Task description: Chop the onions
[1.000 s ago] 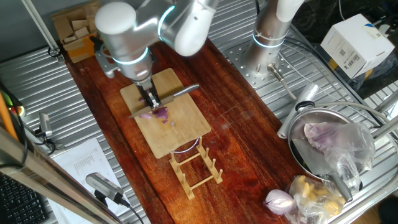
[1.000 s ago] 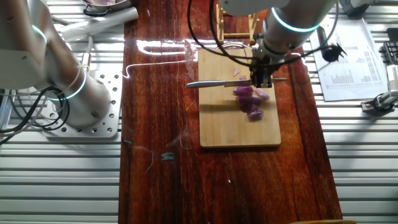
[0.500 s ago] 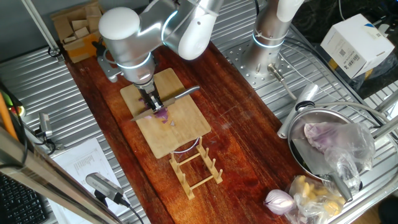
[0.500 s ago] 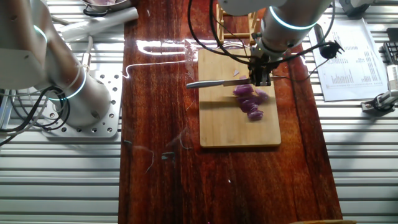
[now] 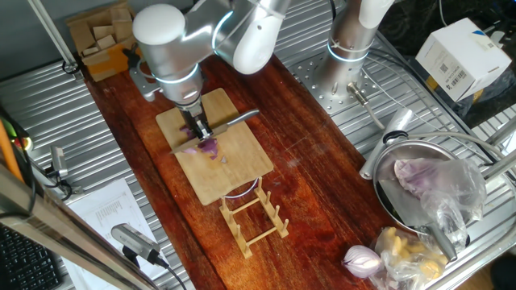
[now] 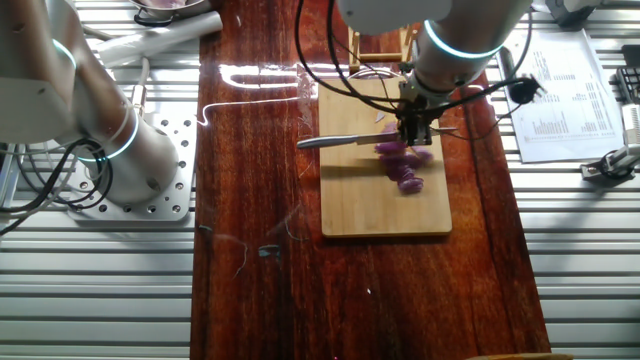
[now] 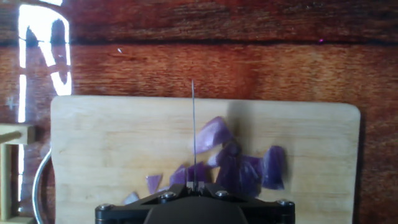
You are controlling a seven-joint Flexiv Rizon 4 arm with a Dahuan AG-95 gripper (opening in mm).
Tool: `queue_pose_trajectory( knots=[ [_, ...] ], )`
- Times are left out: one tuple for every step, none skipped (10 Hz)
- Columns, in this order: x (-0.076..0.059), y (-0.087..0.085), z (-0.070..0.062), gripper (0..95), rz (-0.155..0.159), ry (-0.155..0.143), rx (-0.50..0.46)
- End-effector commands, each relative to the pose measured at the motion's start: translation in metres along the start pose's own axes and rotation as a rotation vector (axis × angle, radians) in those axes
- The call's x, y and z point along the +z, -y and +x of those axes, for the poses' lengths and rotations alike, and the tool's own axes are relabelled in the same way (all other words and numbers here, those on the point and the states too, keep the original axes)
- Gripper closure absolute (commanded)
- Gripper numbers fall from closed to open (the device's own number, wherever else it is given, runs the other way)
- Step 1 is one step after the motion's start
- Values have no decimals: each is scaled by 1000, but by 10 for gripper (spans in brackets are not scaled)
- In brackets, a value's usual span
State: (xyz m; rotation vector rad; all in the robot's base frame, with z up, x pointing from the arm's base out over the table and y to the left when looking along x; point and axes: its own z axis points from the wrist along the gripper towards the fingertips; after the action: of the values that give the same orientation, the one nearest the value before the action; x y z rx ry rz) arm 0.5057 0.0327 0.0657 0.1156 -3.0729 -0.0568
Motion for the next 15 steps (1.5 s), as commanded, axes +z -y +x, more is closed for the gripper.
queue_pose_trajectory(
  knots=[
    [2,-1,0,950,-5,5,-5],
    [10,0,4,950,-3,11,-9],
    [21,-2,7,950,-8,26,-10],
    [26,-4,6,950,-4,32,-11],
    [38,-3,6,950,1,40,-18],
    [43,-3,5,950,5,41,-25],
    [42,-2,5,950,-1,31,-27],
    [35,-2,5,950,-4,25,-23],
    [25,-3,5,950,-6,13,-22],
    [16,-4,6,950,0,9,-23],
    [7,-5,7,950,3,5,-21],
    [0,-6,8,950,10,4,-20],
    [-4,-7,8,950,8,6,-17],
    [-7,-8,8,950,6,6,-15],
    [-13,-11,8,950,-4,4,-15]
  ],
)
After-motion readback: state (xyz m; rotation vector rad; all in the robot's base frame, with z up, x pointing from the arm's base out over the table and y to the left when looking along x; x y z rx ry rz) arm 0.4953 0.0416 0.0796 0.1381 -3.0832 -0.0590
